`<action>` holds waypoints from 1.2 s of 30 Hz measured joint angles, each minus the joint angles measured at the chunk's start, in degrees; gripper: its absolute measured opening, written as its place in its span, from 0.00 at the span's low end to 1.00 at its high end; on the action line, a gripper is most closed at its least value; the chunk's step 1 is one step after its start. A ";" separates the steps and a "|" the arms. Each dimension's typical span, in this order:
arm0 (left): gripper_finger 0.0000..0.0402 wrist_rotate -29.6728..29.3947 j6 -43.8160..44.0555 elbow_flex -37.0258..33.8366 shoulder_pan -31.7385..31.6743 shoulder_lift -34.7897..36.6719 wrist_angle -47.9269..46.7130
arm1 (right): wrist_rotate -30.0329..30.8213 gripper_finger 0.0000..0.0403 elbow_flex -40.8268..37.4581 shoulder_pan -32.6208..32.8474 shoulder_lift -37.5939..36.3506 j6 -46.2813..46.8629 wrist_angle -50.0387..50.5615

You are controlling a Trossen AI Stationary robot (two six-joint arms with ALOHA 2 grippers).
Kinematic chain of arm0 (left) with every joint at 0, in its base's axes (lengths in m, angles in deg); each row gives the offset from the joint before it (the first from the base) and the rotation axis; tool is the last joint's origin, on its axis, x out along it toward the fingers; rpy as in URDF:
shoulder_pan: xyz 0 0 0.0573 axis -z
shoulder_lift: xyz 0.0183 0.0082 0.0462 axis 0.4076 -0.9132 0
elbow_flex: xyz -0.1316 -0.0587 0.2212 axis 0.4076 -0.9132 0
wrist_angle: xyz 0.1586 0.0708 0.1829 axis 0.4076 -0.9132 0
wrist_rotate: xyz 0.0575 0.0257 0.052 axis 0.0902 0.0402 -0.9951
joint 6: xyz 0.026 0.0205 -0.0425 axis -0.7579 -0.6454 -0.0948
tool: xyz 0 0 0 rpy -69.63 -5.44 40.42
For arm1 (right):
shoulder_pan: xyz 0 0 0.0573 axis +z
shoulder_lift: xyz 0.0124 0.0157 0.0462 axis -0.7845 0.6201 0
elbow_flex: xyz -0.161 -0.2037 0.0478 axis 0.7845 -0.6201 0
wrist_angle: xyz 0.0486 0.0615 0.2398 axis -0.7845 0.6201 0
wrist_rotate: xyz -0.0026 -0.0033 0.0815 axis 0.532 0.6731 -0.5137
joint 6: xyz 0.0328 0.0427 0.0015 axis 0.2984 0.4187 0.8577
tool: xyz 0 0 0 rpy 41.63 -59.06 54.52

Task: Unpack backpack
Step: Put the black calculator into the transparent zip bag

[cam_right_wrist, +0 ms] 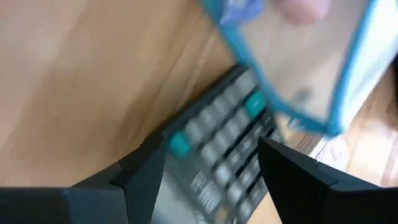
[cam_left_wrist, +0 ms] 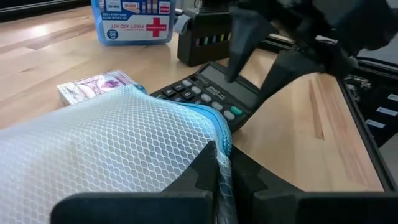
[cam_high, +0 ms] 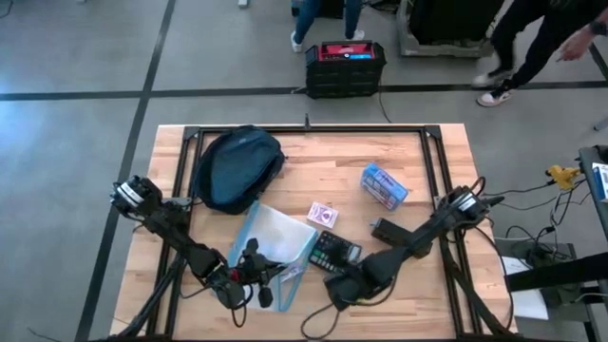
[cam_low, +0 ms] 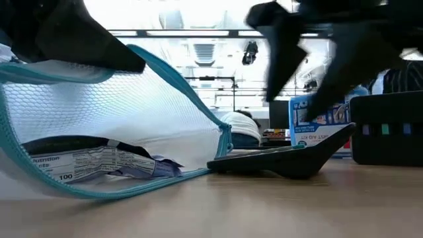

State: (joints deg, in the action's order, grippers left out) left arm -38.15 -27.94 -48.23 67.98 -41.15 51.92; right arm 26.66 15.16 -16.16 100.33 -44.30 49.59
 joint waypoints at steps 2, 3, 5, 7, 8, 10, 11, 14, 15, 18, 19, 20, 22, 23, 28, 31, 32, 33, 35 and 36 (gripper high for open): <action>0.00 0.00 -0.02 0.00 0.00 0.00 -0.02 | 0.85 0.62 -0.18 1.59 -0.01 1.60 2.37; 0.00 0.00 -0.02 0.00 0.06 0.00 -0.02 | 2.18 0.63 -0.59 2.31 -0.01 2.79 3.24; 0.00 0.00 -0.07 0.00 0.17 0.00 -0.03 | 6.31 0.65 -1.74 3.63 0.05 5.67 4.88; 0.00 -0.01 -0.15 0.00 0.22 0.00 -0.04 | 10.27 0.65 -3.53 4.82 0.05 7.77 5.29; 0.00 0.00 -0.28 0.00 0.26 0.00 -0.04 | 11.94 0.65 -4.70 5.42 0.07 8.37 4.73; 0.00 0.00 -0.37 0.00 0.26 0.00 -0.04 | 14.89 0.64 -7.28 6.23 0.13 9.20 2.56; 0.00 -0.02 -0.37 0.00 0.26 0.00 -0.04 | 15.90 0.63 -8.64 6.39 0.15 9.21 1.57; 0.00 -0.07 -0.37 -0.02 0.26 0.00 -0.04 | 18.12 0.60 -12.01 6.47 0.21 8.49 -0.73; 0.00 -0.09 -0.37 -0.04 0.26 0.00 -0.03 | 19.40 0.58 -13.12 6.43 0.19 8.11 -1.67; 0.00 -0.19 -0.37 -0.04 0.26 0.00 -0.02 | 23.19 0.54 -15.93 6.33 0.21 3.17 -6.06; 0.00 -0.37 -0.37 -0.04 0.26 0.00 0.00 | 23.47 0.53 -16.81 6.14 0.21 0.47 -8.67; 0.00 -0.42 -0.37 -0.04 0.26 0.00 0.00 | 23.22 0.51 -17.70 5.84 0.21 -2.26 -11.37; 0.00 -0.47 -0.37 -0.04 0.26 0.00 0.00 | 21.23 0.49 -19.51 4.89 0.21 -8.15 -17.94; 0.00 -0.52 -0.37 -0.04 0.26 0.00 0.00 | 20.18 0.48 -20.44 4.42 0.23 -10.97 -21.49; 0.00 -0.59 -0.02 -0.07 0.26 0.00 0.02 | 17.36 0.37 -22.24 2.15 0.16 -18.43 -28.99; 0.00 -0.61 0.41 -0.07 0.26 -0.02 0.02 | 17.52 0.23 -22.18 1.42 0.19 -17.39 -29.27; 0.00 -0.61 0.42 -0.07 0.26 0.00 0.02 | 17.92 0.18 -22.18 1.36 0.16 -17.32 -29.46; 0.00 -0.62 0.42 -0.07 0.25 0.00 0.02 | 18.32 0.13 -22.18 1.43 0.16 -17.40 -29.67; 0.00 -0.63 0.44 -0.07 0.24 -0.01 0.02 | 19.42 0.08 -21.98 1.63 0.19 -17.35 -29.90; 0.00 -0.63 0.46 -0.07 0.23 -0.02 0.02 | 19.63 0.08 -21.79 1.88 0.21 -17.23 -29.85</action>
State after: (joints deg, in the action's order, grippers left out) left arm -38.78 -27.48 -48.29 68.21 -41.16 51.93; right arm 46.29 -6.63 -14.28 100.53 -61.53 19.74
